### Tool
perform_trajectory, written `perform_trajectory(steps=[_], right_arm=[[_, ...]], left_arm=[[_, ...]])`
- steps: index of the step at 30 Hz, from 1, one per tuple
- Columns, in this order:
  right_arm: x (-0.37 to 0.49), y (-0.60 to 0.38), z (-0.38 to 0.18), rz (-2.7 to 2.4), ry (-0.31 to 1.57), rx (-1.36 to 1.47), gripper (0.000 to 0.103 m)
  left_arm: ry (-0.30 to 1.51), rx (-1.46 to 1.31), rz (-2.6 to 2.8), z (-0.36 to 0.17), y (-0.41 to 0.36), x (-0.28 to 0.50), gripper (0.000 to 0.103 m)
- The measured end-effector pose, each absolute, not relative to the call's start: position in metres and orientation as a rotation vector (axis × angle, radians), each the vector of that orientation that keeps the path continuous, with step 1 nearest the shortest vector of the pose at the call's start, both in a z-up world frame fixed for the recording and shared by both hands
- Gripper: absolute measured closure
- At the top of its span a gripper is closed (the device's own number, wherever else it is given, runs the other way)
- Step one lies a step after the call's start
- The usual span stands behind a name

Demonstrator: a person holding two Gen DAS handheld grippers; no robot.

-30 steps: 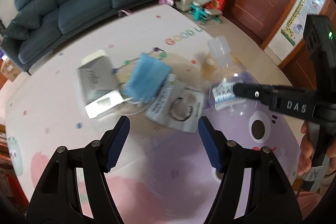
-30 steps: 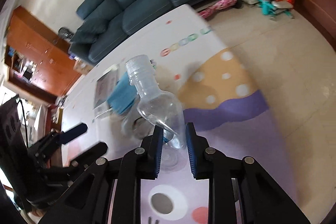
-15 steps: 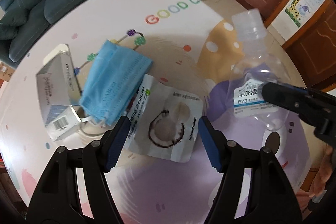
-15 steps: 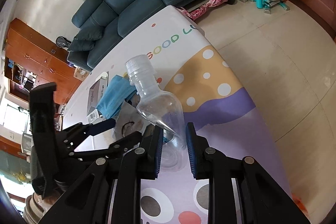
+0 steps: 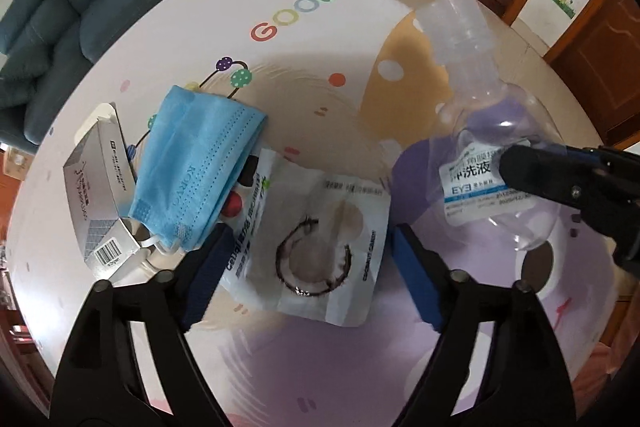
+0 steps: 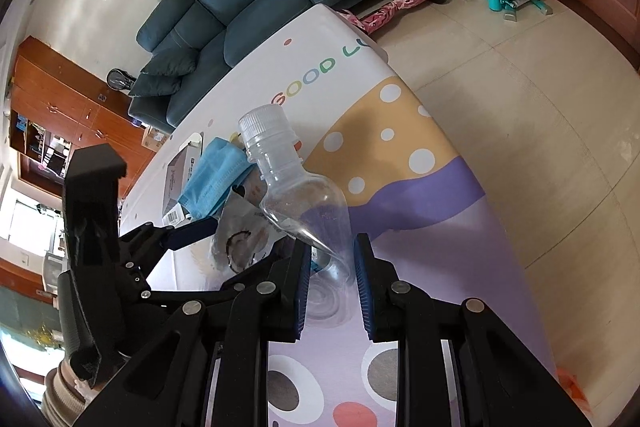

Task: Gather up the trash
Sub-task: 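Grasp the white plastic wrapper with the left tool, then carry the bottle and wrapper down over the bin with both tools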

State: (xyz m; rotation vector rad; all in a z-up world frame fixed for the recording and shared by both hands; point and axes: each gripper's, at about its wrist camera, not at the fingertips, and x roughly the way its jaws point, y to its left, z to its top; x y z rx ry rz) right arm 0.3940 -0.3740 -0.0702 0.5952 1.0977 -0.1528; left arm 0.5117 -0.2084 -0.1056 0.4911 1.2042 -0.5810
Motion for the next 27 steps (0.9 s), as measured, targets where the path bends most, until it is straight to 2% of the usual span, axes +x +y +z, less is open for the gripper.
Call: perform_trajectory(steps=[4, 7, 9, 10, 12, 13, 14, 22, 27], right_arm=[[0.392, -0.376, -0.072, -0.151, 1.099, 0.609, 0.082], [0.39, -0.376, -0.073, -0.148, 1.105, 0.615, 0.082], [0.387, -0.376, -0.074, -0.149, 1.106, 0.619, 0.082], [0.385, -0.375, -0.074, -0.15, 1.106, 0.625, 0.082], [0.383, -0.376, -0.074, -0.151, 1.107, 0.63, 0.082], [0.381, -0.375, -0.075, -0.151, 1.108, 0.634, 0.082], [0.379, -0.374, -0.075, -0.149, 1.11, 0.637, 0.082], [0.355, -0.362, -0.069, -0.125, 1.118, 0.649, 0.082], [0.329, -0.345, -0.05, -0.082, 1.107, 0.643, 0.082]], left_arm=[[1.232, 0.417, -0.576, -0.108, -0.199, 0.522, 0.025], [1.224, 0.391, -0.575, -0.105, -0.192, 0.524, 0.044], [1.222, 0.378, -0.564, -0.102, -0.188, 0.524, 0.052], [1.224, 0.37, -0.563, -0.101, -0.187, 0.523, 0.07], [1.23, 0.336, -0.555, -0.098, -0.181, 0.524, 0.076], [1.225, 0.323, -0.557, -0.095, -0.178, 0.522, 0.089], [1.231, 0.307, -0.558, -0.093, -0.176, 0.521, 0.096], [1.278, 0.237, -0.503, -0.09, -0.157, 0.5, 0.099], [1.289, 0.209, -0.515, -0.073, -0.13, 0.451, 0.099]])
